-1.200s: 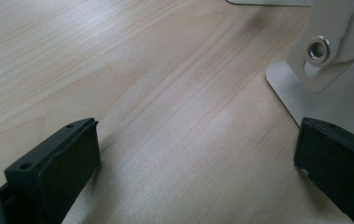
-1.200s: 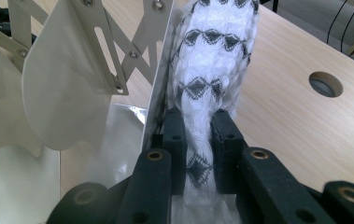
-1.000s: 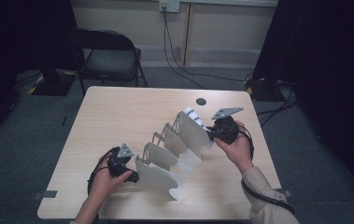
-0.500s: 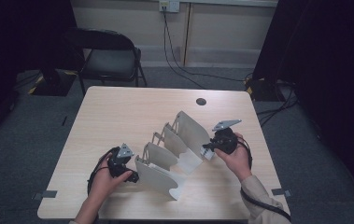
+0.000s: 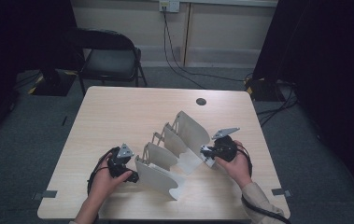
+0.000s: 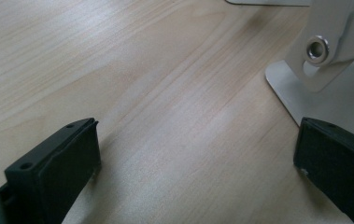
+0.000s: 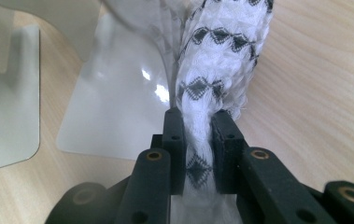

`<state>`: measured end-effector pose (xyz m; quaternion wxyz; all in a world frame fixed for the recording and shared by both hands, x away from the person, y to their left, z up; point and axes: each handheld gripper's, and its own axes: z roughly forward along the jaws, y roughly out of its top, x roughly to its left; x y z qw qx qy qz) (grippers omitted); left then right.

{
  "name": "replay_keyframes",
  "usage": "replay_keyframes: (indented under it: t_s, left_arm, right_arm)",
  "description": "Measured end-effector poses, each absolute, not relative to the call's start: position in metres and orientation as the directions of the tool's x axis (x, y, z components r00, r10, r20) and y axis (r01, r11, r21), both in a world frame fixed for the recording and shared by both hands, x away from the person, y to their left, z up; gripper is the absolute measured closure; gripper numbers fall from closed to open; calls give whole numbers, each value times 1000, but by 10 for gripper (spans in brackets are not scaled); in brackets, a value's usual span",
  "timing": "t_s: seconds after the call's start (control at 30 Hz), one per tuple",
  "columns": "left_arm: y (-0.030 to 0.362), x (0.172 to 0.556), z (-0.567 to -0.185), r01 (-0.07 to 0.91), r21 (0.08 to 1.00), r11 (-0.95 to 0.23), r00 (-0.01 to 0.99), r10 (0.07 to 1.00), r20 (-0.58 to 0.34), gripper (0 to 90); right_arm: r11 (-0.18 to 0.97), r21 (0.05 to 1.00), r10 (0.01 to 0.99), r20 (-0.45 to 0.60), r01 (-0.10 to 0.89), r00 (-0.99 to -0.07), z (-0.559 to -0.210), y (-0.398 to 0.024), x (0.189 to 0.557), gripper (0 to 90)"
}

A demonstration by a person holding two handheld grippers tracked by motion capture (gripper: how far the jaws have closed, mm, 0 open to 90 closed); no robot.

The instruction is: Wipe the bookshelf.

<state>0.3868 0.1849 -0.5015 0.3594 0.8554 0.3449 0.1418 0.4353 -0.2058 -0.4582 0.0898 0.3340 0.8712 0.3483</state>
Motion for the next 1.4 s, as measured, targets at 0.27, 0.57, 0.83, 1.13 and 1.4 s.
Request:
replay_keyframes:
  t_s: [0.27, 0.57, 0.83, 1.13, 1.4]
  left_arm:
    - [185, 387, -502, 490, 715, -499, 719, 694, -8, 0]
    - [184, 386, -502, 491, 714, -498, 718, 696, -8, 0]
    - [184, 386, -502, 491, 714, -499, 718, 696, -8, 0]
    - [185, 386, -502, 491, 714, -499, 719, 695, -8, 0]
    - [185, 386, -502, 491, 714, -499, 719, 695, -8, 0]
  right_arm:
    - [531, 660, 651, 83, 531, -754, -459, -214, 421, 787]
    - [462, 680, 709, 103, 570, -698, -454, -238, 412, 785]
    - [388, 705, 775, 99, 594, -624, -445, -256, 421, 784]
    - [357, 698, 822, 82, 621, -564, -447, -260, 437, 778]
    - [367, 685, 831, 63, 629, -553, -456, -253, 445, 751]
